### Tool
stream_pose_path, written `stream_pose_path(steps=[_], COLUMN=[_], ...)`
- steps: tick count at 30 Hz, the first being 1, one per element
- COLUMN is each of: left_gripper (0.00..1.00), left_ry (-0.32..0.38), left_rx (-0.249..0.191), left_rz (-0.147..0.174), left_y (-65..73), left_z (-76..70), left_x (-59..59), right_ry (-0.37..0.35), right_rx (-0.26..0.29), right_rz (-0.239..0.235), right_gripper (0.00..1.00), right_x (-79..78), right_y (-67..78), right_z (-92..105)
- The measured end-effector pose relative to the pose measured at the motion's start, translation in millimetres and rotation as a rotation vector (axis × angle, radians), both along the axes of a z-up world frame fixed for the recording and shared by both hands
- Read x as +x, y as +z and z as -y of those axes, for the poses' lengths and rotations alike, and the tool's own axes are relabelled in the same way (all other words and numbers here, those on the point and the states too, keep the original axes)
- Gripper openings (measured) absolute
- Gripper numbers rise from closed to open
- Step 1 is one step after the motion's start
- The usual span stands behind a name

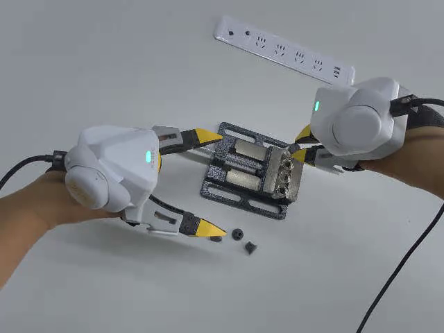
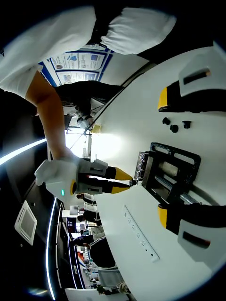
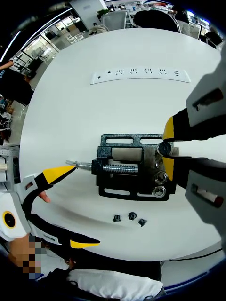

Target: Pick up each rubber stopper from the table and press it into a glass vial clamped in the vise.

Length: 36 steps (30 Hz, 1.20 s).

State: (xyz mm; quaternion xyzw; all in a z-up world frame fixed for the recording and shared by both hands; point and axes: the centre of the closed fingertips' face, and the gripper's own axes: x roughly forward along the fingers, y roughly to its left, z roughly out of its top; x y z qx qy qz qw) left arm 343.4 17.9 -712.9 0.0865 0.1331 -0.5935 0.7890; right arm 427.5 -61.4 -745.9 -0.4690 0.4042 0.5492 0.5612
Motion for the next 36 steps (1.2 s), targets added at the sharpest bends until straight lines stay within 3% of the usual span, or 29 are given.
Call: stream_pose_path(steps=[36], left_gripper=[0.77], left_ry=[0.008], left_rx=[-0.004], left_rz=[-0.007], left_y=[-3.2], left_z=[-7.0], left_x=[-1.2], right_ry=[0.032], right_rx=[-0.076], right_rz=[-0.032], right_gripper=[0.11], right_x=[2.9], right_y=[-3.1], right_z=[-1.5])
